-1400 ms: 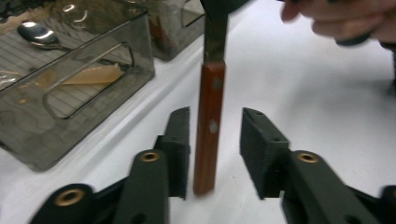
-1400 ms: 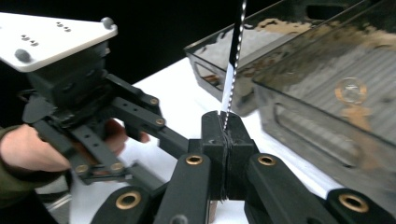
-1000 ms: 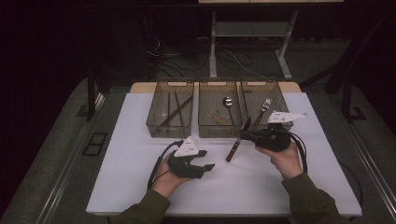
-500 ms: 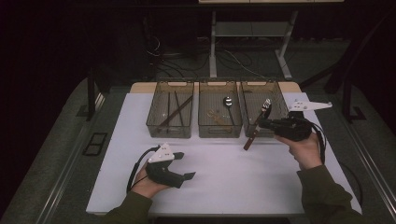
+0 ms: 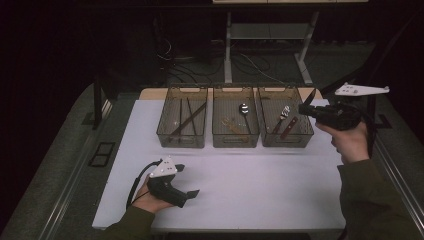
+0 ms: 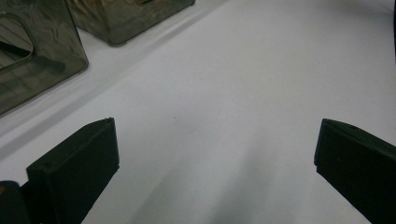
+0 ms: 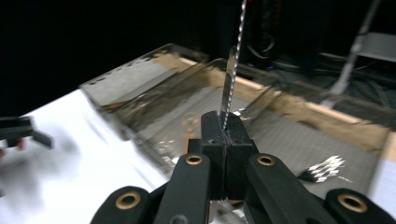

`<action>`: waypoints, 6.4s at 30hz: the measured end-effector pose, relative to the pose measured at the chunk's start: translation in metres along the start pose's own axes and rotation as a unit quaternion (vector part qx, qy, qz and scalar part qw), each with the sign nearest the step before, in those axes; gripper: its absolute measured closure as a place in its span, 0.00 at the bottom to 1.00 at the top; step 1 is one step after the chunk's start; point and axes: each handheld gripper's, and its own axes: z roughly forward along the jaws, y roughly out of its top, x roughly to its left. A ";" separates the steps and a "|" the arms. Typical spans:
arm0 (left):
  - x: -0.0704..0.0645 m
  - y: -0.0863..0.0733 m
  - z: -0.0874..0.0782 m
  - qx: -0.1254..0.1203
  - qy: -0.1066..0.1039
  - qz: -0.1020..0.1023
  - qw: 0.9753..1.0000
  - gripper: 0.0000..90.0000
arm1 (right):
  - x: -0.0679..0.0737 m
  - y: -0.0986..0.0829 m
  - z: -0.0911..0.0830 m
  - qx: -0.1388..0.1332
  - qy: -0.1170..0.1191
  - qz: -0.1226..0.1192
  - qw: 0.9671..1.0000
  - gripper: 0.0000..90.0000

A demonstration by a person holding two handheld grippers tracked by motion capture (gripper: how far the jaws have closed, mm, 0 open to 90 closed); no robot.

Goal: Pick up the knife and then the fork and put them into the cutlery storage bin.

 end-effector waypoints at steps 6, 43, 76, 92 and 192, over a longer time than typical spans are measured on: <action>0.000 -0.001 0.001 0.002 -0.005 -0.004 1.000 0.00 | -0.024 0.017 0.002 0.012 -0.037 -0.001 0.999 0.99; 0.000 -0.001 -0.001 -0.002 -0.011 0.004 1.000 0.00 | -0.071 -0.008 0.068 0.181 -0.107 0.001 0.978 0.99; -0.001 -0.001 -0.001 -0.004 -0.015 0.003 1.000 0.00 | -0.077 -0.022 0.149 0.215 -0.106 -0.006 0.971 0.99; -0.001 -0.001 0.000 -0.003 -0.017 0.003 1.000 0.00 | -0.077 -0.027 0.161 0.211 -0.103 0.005 0.972 0.75; 0.007 -0.003 -0.004 0.005 -0.007 -0.002 1.000 0.00 | 0.056 -0.168 0.022 0.063 -0.014 -0.021 0.998 0.16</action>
